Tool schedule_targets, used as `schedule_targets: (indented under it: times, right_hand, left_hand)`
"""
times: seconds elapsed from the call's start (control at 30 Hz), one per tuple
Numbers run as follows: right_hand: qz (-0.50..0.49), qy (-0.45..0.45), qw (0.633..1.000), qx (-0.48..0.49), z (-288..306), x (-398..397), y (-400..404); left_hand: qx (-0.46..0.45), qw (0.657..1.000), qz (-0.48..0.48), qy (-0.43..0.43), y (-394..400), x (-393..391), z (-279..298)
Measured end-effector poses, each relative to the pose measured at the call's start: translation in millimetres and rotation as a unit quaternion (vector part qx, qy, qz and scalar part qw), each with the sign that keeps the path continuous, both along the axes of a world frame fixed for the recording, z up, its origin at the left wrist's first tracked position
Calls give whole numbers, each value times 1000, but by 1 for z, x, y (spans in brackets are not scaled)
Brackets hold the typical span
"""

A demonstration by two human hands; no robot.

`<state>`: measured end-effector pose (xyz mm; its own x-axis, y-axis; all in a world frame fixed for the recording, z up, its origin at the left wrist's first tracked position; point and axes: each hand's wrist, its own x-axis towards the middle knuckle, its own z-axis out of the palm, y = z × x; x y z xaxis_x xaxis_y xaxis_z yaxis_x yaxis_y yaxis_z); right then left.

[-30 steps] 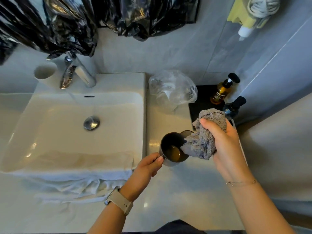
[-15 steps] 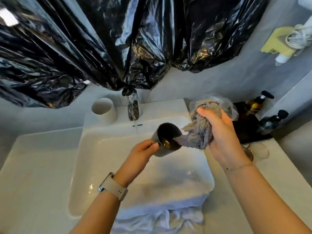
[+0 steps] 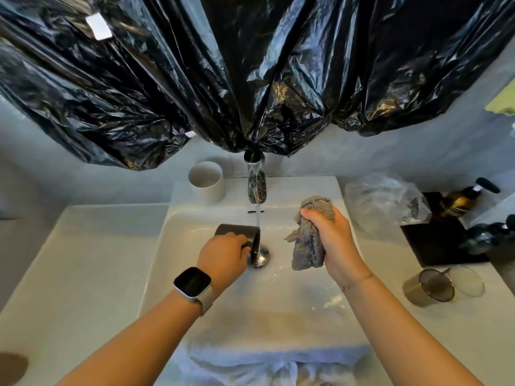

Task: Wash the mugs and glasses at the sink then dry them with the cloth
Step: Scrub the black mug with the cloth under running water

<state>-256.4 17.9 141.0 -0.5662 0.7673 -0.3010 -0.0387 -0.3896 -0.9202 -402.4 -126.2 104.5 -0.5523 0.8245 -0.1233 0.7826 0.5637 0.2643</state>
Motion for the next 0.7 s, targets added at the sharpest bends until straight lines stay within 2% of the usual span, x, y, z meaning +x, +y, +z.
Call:
schedule_targets:
  times: [0.2, 0.4, 0.53, 0.63, 0.7]
  right_hand:
    - [-3, -21, 1000, 2, -13, 6, 6]
    - [4, -30, 1000, 0, -20, 10, 13]
    - [2, -34, 999, -2, -23, 9, 14]
    - [9, -50, 999, 4, -28, 8, 14]
    - [10, -58, 998, 4, -31, 7, 14]
  left_hand:
    - [-143, 981, -8, 131, 13, 0, 9]
    - [-237, 957, -27, 164, 25, 2, 13]
    - [-171, 977, -8, 128, 18, -9, 18]
    - [-55, 998, 38, 23, 4, -24, 19]
    - [52, 991, 96, -71, -5, -32, 16]
